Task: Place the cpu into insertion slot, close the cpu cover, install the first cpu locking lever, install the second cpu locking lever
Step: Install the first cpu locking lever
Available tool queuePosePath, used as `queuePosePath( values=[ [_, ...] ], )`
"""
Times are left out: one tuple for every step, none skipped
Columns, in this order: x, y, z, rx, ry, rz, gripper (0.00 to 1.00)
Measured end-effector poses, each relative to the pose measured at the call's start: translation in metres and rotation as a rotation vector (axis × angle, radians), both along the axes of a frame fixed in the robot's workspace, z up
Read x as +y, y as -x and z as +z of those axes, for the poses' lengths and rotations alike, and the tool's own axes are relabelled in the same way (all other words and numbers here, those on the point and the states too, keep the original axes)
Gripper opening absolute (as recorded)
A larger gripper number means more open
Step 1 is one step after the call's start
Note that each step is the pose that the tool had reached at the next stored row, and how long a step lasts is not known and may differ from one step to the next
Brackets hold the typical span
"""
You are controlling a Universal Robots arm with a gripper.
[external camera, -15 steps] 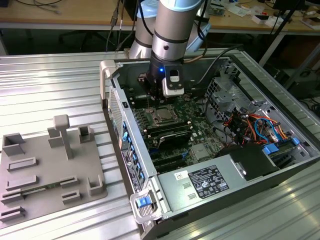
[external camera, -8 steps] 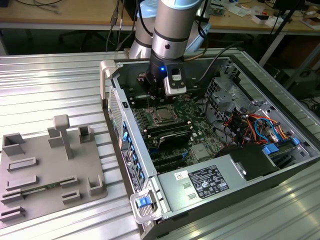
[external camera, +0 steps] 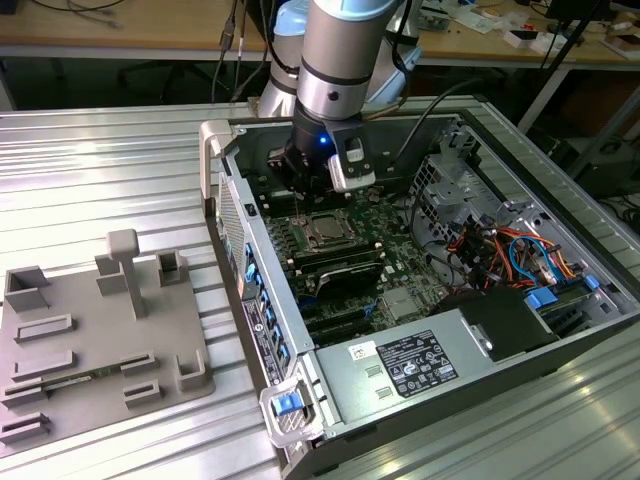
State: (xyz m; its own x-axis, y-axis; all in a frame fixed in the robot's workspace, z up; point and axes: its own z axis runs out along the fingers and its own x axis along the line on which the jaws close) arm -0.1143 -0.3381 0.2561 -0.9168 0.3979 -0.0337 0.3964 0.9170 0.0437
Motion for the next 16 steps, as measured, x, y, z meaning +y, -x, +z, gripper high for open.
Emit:
queuePosePath(
  values=[
    [0.0000,0.0000,-0.0001,0.0000,-0.0001,0.020,0.11],
    [0.0000,0.0001,-0.0002,0.0000,-0.0002,0.037,0.11],
    [0.0000,0.0004,-0.0003,0.0000,-0.0005,0.048,0.11],
    [-0.0001,0.0009,-0.0003,0.0001,-0.0008,0.058,0.11],
    [0.0000,0.0017,-0.0004,0.0000,-0.0016,0.071,0.11],
    [0.0000,0.0025,-0.0004,0.0000,-0.0025,0.080,0.11],
    [0.0000,0.0036,-0.0004,0.0000,-0.0041,0.084,0.11],
    [0.0000,0.0051,-0.0005,0.0000,-0.0054,0.085,0.11],
    [0.0000,0.0062,-0.0005,-0.0001,-0.0063,0.086,0.11],
    [0.0000,0.0090,-0.0005,-0.0002,-0.0077,0.088,0.11],
    [0.0000,0.0098,-0.0005,-0.0003,-0.0081,0.088,0.11],
    [0.0002,0.0097,-0.0005,-0.0002,-0.0080,0.089,0.11],
    [0.0003,0.0097,-0.0005,-0.0002,-0.0081,0.089,0.11],
    [0.0003,0.0098,-0.0005,-0.0002,-0.0082,0.089,0.11],
    [0.0006,0.0100,-0.0006,-0.0002,-0.0084,0.089,0.11],
    [0.0009,0.0104,-0.0006,-0.0002,-0.0085,0.090,0.11]
  ],
)
